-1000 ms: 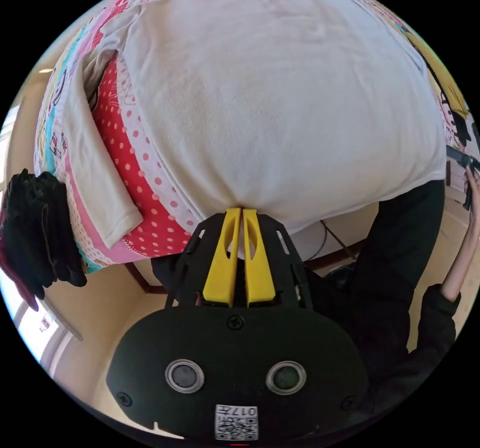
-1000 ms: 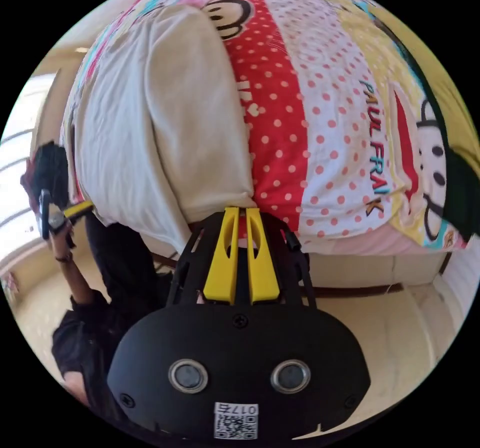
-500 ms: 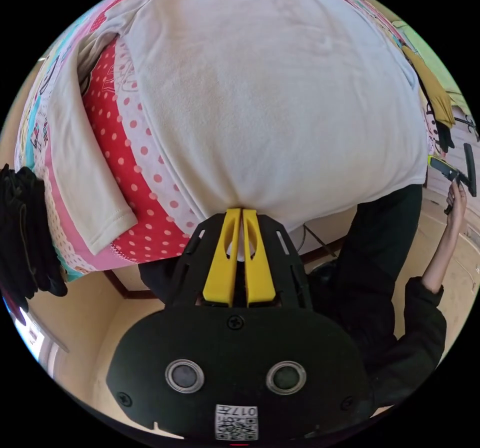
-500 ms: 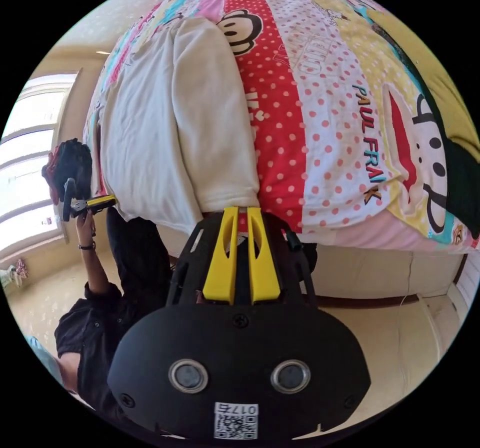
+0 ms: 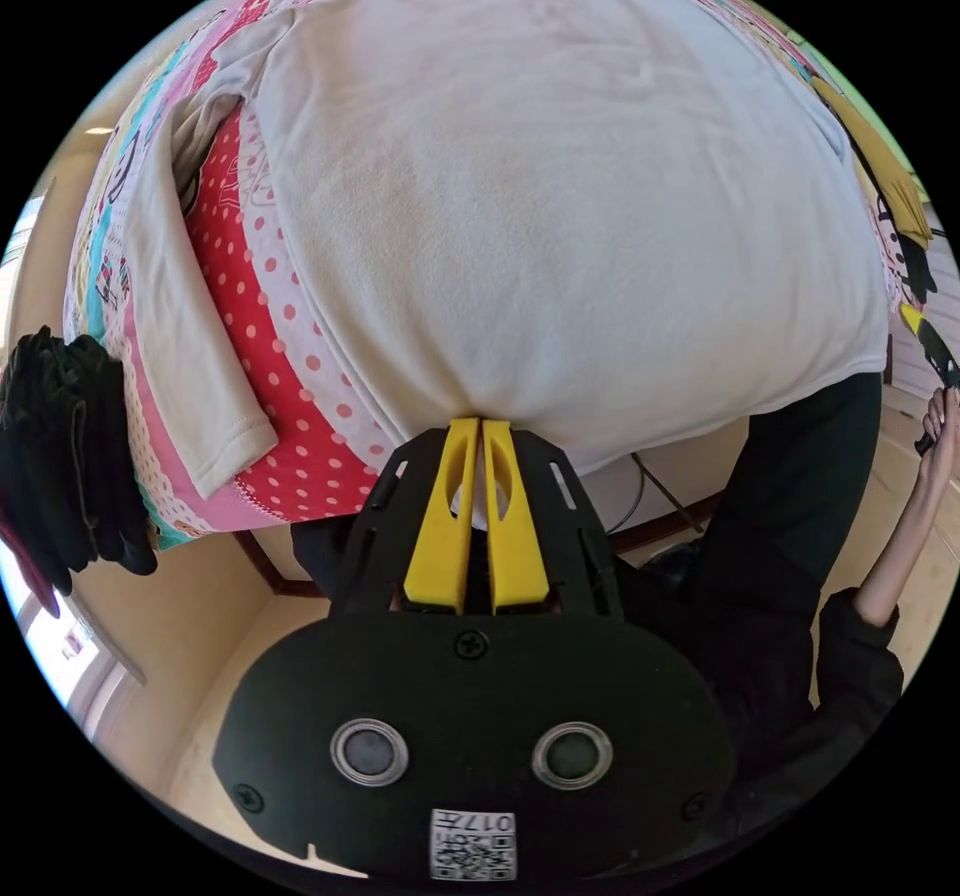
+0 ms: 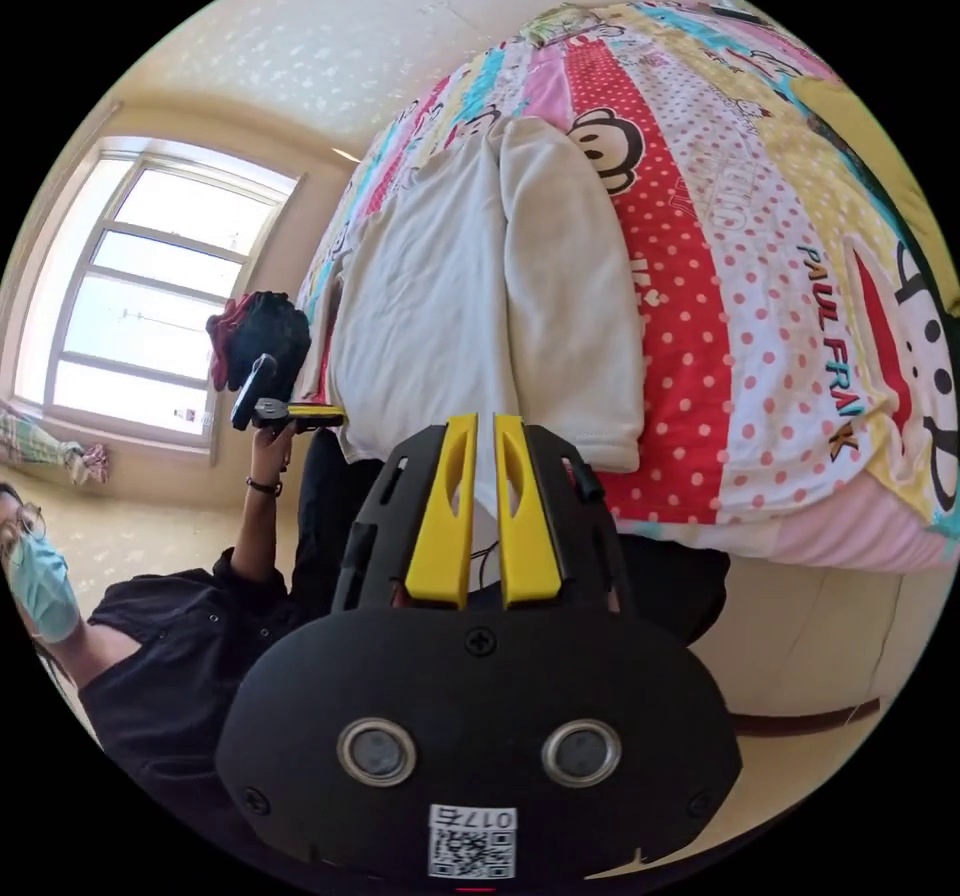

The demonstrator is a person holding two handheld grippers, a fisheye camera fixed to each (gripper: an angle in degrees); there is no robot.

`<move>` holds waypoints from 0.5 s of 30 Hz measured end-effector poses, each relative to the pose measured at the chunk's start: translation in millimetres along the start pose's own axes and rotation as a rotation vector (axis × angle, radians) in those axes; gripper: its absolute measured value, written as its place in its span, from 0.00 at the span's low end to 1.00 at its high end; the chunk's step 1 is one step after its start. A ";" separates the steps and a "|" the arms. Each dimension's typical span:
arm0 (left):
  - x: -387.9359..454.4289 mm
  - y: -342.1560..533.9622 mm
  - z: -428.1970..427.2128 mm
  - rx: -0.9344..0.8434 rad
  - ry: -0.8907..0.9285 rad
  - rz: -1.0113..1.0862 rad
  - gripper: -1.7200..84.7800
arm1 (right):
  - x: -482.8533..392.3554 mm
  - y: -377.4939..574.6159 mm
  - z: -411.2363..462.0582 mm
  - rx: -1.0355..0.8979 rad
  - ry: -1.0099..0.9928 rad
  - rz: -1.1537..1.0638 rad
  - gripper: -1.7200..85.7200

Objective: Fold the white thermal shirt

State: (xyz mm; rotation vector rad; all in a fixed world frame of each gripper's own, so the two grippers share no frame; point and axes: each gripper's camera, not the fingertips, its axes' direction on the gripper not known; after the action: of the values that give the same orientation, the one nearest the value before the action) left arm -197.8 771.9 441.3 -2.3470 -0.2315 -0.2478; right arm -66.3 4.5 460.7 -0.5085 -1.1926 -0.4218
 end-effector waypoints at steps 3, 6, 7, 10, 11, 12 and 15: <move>1.9 5.2 -2.2 0.019 -0.009 -0.007 0.01 | -1.2 -2.4 7.2 -0.001 0.074 0.052 0.13; 5.0 8.1 -4.5 0.027 -0.024 -0.009 0.01 | -13.6 -5.2 16.7 -0.050 0.157 0.039 0.15; 5.7 8.6 -5.5 0.027 -0.025 -0.013 0.01 | -20.4 -6.2 20.9 -0.068 0.200 0.015 0.14; 6.5 8.4 -7.8 0.023 -0.023 -0.026 0.01 | -32.4 -8.6 28.2 -0.101 0.266 -0.037 0.14; 7.1 8.2 -8.4 0.022 -0.025 -0.027 0.01 | -35.4 -10.0 30.0 -0.117 0.265 -0.058 0.14; 8.9 7.6 -9.4 0.018 -0.032 -0.025 0.01 | -36.8 -10.7 30.2 -0.124 0.262 -0.068 0.14; 13.4 6.1 -11.9 0.010 -0.049 -0.026 0.01 | -47.5 -14.5 29.5 -0.182 0.279 -0.143 0.14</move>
State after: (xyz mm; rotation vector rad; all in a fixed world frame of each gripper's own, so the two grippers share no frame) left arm -184.8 760.4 448.8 -2.3432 -0.2871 -0.2010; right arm -112.0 12.0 426.2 -0.5035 -0.9278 -0.7057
